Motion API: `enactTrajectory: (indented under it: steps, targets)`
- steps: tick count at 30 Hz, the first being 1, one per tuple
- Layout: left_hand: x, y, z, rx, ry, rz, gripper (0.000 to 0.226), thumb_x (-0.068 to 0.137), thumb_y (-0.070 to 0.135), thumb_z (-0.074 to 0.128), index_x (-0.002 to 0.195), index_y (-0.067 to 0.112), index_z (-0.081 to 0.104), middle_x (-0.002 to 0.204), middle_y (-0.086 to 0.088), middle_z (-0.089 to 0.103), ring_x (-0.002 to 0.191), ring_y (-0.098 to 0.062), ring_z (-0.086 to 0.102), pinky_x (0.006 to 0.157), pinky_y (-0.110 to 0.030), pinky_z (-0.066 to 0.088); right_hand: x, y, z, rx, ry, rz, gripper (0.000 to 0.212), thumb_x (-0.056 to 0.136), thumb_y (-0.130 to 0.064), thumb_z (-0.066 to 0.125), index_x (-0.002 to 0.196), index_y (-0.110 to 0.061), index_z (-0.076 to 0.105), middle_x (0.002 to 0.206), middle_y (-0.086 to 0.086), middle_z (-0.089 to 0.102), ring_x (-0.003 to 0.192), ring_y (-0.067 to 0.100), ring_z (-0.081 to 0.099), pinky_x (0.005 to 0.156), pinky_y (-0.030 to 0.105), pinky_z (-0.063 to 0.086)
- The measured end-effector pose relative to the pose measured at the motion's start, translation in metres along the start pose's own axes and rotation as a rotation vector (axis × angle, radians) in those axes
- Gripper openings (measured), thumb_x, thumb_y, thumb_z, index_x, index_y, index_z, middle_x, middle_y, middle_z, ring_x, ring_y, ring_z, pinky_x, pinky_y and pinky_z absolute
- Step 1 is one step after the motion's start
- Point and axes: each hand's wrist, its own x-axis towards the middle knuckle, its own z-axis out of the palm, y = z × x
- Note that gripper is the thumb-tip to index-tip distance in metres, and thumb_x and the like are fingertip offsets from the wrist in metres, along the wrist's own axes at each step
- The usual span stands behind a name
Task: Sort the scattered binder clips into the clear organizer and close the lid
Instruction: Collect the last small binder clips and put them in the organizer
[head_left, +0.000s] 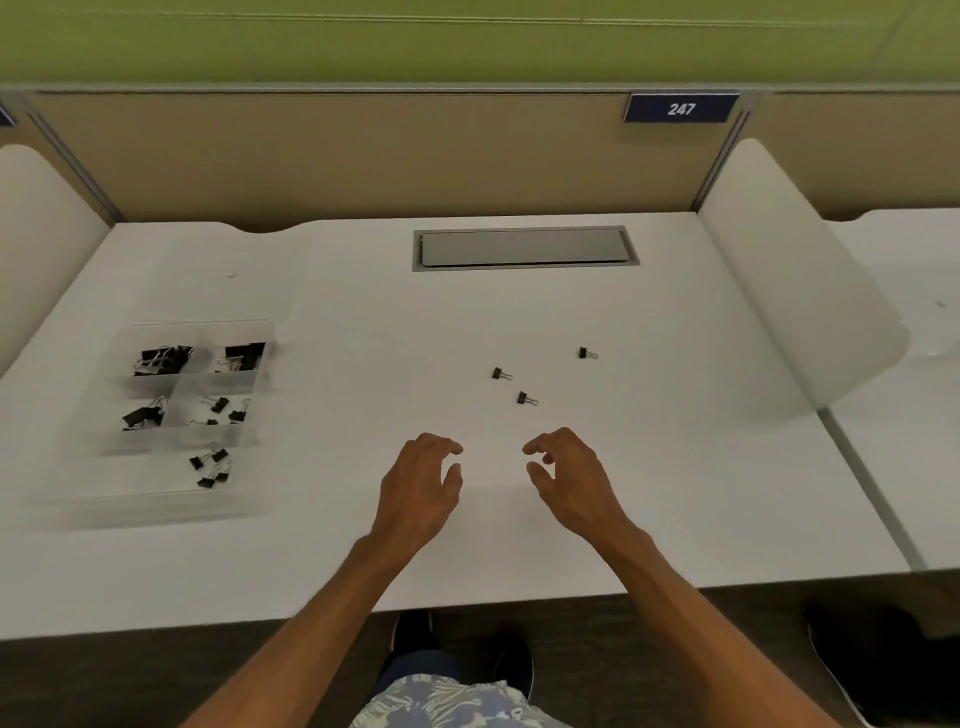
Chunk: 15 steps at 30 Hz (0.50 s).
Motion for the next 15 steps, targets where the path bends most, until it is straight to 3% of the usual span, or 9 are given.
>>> enactTrajectory:
  steps: [6,15]
  targets:
    - [0.015,0.016,0.014,0.024,-0.046,0.028,0.023,0.094,0.022,0.057,0.117,0.025,0.062,0.12,0.01,0.059,0.113,-0.009,0.053,0.083,-0.021,0.04,0.001,0.031,-0.02,0.017,0.052,0.077,0.02,0.094,-0.022,0.061,0.114,-0.023,0.064,0.116,-0.005,0.058,0.095,0.005,0.056,0.071,0.005,0.035]
    - [0.069,0.022,0.031,0.061,-0.141,0.11,0.026,0.093,0.022,0.058,0.119,0.025,0.061,0.118,0.009,0.059,0.111,-0.011,0.053,0.084,-0.024,0.041,0.025,0.051,-0.036,0.017,0.117,0.158,0.021,0.093,-0.018,0.062,0.114,-0.018,0.066,0.107,-0.001,0.061,0.094,0.012,0.059,0.083,0.027,0.047]
